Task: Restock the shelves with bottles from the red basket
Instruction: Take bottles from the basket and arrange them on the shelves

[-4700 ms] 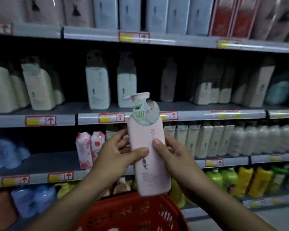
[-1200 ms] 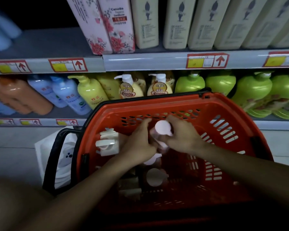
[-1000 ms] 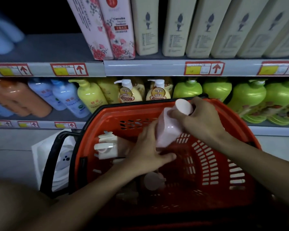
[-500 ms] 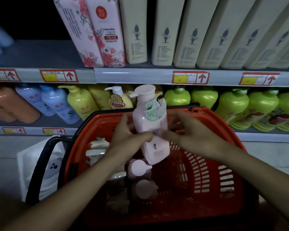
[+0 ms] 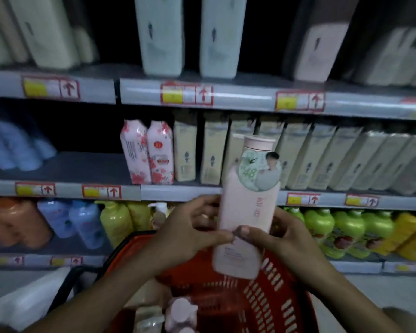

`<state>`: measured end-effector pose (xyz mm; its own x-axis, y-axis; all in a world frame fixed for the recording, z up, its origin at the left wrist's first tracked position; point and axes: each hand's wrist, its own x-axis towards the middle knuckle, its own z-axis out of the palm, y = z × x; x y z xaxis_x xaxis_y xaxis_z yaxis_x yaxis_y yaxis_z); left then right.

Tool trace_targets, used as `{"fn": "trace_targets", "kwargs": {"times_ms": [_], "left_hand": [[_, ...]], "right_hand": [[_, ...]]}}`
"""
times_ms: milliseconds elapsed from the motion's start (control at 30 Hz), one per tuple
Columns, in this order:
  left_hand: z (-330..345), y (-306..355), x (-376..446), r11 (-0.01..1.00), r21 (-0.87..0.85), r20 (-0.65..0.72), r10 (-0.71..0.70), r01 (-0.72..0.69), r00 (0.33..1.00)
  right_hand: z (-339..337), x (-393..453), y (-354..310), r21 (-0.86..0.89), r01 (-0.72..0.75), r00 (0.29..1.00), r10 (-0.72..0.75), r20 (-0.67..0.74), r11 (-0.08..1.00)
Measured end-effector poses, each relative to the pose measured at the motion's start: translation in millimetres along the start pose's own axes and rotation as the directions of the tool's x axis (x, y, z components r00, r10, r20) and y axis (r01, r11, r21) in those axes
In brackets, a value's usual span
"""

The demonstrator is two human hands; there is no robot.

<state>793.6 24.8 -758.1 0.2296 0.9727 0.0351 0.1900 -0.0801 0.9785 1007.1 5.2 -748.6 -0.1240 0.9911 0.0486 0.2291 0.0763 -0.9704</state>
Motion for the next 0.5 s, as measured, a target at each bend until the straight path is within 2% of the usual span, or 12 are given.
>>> {"fn": "trace_targets", "kwargs": {"times_ms": [167, 267, 400, 500], "left_hand": [[17, 89, 21, 0.972, 0.076, -0.015, 0.222, -0.220, 0.975], [29, 138, 42, 0.928, 0.074, -0.034, 0.368, -0.365, 0.929], [41, 198, 94, 0.875, 0.089, -0.078, 0.483, -0.476, 0.872], [52, 231, 143, 0.842, 0.119, -0.126, 0.538, -0.525, 0.834]], "right_hand": [[-53, 3, -64, -0.040, 0.187, 0.977, -0.190, -0.093, 0.982], [-85, 18, -101, -0.030, 0.285, 0.945, -0.286, -0.161, 0.958], [-127, 55, -154, -0.240, 0.456, 0.838, -0.504, -0.208, 0.857], [-160, 98, -178, -0.327, 0.493, 0.781, -0.576, -0.240, 0.806]]}}
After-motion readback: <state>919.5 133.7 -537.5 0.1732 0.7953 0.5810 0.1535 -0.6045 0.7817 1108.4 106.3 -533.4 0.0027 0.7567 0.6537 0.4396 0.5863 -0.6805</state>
